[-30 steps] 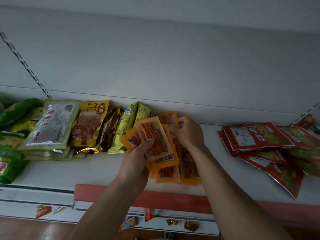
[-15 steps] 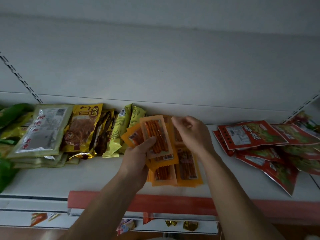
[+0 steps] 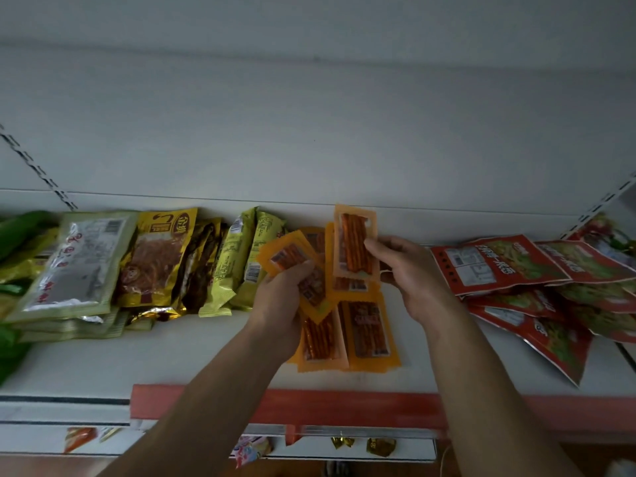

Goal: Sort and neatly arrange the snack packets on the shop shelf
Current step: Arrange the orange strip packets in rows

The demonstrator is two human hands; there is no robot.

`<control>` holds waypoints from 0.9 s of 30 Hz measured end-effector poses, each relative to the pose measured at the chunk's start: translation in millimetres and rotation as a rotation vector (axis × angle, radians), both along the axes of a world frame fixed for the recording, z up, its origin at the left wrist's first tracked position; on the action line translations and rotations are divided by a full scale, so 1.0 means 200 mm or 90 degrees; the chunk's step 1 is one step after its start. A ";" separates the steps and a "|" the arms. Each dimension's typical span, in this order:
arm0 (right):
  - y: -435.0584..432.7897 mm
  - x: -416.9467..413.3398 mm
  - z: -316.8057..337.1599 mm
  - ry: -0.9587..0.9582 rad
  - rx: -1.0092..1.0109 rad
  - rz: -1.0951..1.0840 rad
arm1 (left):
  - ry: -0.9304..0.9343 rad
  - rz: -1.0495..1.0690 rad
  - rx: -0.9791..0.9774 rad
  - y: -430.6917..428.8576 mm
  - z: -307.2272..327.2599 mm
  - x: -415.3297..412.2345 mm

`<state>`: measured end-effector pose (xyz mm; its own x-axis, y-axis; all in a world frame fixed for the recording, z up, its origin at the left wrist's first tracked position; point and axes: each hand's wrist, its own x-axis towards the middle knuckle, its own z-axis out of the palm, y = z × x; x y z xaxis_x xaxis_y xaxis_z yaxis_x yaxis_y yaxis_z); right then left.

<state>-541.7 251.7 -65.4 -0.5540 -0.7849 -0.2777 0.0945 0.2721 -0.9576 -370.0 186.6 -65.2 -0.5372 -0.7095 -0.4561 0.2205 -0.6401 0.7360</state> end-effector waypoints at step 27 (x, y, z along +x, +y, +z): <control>-0.13 -0.11 -0.15 0.226 0.144 -0.081 | 0.032 0.054 -0.006 0.00 -0.02 0.06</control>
